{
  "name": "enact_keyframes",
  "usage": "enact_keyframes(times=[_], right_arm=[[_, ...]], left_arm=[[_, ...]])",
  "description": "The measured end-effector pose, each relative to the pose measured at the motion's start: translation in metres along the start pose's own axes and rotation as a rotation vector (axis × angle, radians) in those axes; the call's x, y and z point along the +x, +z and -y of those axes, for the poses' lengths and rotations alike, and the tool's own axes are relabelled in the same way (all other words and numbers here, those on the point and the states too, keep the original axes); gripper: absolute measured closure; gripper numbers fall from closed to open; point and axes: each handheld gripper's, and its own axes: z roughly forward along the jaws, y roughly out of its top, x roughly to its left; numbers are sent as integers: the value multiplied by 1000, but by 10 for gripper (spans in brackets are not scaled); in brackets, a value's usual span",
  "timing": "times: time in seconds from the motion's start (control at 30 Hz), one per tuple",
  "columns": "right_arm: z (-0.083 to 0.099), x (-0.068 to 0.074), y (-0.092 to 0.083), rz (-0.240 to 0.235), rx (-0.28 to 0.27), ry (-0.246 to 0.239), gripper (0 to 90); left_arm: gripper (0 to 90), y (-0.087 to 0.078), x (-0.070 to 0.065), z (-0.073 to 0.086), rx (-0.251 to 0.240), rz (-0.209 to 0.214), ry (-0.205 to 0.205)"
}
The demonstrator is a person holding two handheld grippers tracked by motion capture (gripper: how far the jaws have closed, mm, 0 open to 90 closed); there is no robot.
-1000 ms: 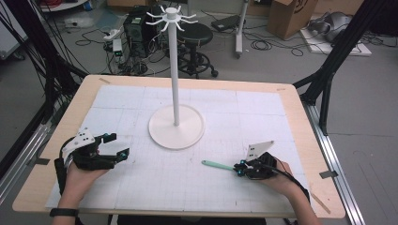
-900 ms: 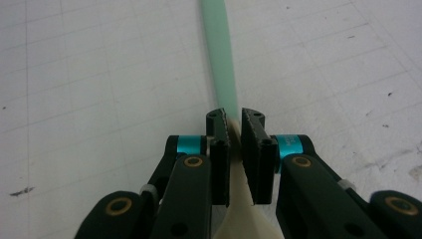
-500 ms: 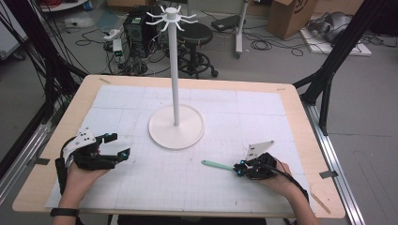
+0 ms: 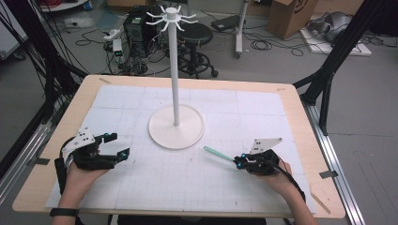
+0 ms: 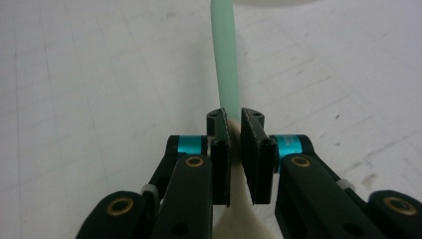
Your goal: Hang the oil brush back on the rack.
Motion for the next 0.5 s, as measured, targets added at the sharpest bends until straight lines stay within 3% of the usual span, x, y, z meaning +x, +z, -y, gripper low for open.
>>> enact_keyframes(times=[0.23, 0.5], right_arm=[[-18, -5, -16, 37, -129, 55, 832], [-58, -9, -32, 54, -255, 47, 832]], left_arm=[[159, -1, 1, -1, -11, -4, -7], [146, -3, 2, -1, -20, -8, -10]])
